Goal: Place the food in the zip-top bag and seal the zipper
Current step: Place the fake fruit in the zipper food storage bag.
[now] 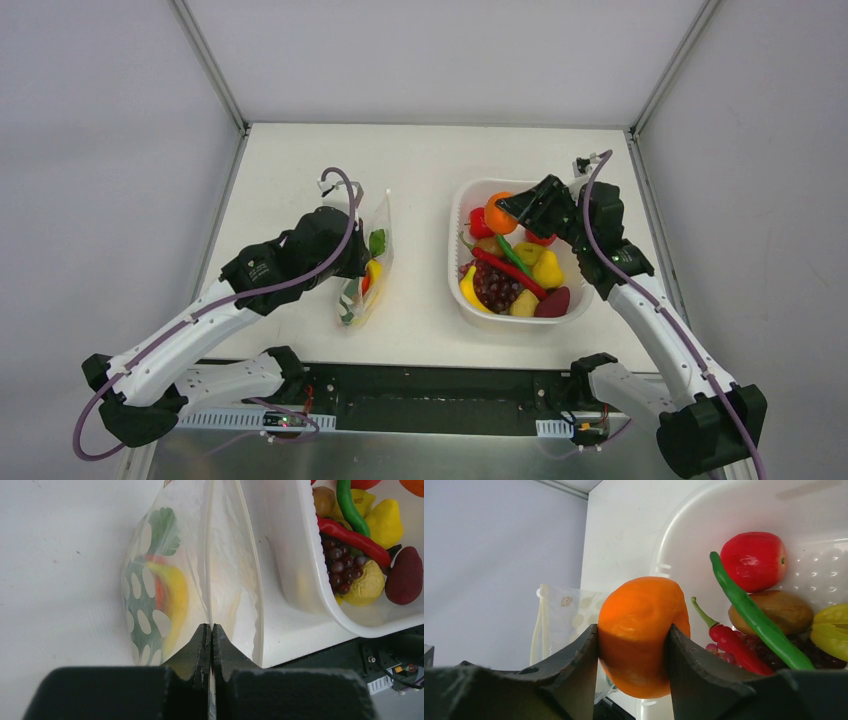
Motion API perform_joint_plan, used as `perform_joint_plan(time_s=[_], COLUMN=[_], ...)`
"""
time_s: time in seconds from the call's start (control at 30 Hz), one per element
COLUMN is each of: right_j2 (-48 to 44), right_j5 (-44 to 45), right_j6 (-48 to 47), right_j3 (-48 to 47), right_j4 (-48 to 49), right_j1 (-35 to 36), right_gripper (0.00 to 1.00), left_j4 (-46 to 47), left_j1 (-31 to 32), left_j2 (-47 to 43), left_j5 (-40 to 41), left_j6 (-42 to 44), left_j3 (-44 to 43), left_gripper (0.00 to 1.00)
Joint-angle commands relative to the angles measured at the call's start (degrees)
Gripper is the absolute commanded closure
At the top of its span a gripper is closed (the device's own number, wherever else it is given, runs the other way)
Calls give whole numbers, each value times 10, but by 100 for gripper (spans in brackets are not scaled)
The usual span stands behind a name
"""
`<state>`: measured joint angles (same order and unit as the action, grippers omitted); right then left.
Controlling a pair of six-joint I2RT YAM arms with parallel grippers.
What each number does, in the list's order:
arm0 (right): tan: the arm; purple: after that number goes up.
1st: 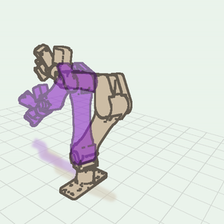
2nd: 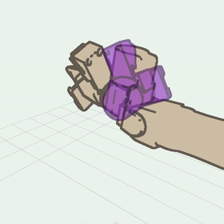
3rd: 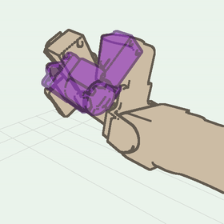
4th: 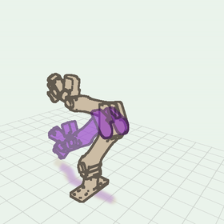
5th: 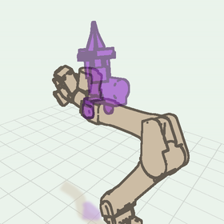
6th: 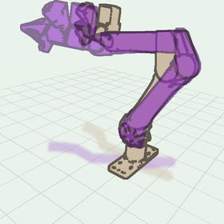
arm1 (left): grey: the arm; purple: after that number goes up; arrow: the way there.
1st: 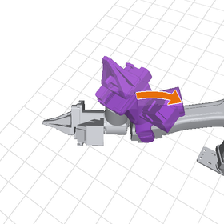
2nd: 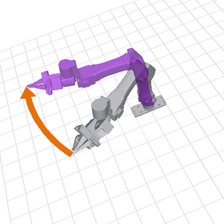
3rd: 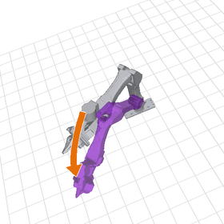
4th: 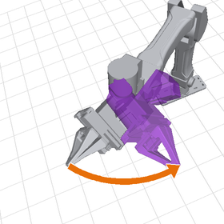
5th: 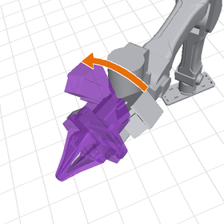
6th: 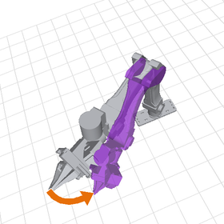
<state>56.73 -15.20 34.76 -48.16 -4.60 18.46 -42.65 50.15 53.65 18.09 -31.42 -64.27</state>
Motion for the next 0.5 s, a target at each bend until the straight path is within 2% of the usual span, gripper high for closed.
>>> perform_joint_plan(time_s=[0.0,0.13,0.33,0.47], right_j2=[-16,-15,0,12], right_j5=[-40,-68,-181,-140], right_j6=[20,29,117,110], right_j3=[2,-6,-10,-36], right_j4=[39,43,164,185], right_j1=[-2,-1,19,97], right_gripper=[76,75,75,74], left_j4=[6,6,6,11], left_j1=[-4,-4,-4,-4], left_j2=[-8,-5,3,3], left_j5=[-22,-26,-24,-26], left_j6=[41,43,37,33], left_j3=[-26,-31,-29,-29], left_gripper=[100,100,100,100])
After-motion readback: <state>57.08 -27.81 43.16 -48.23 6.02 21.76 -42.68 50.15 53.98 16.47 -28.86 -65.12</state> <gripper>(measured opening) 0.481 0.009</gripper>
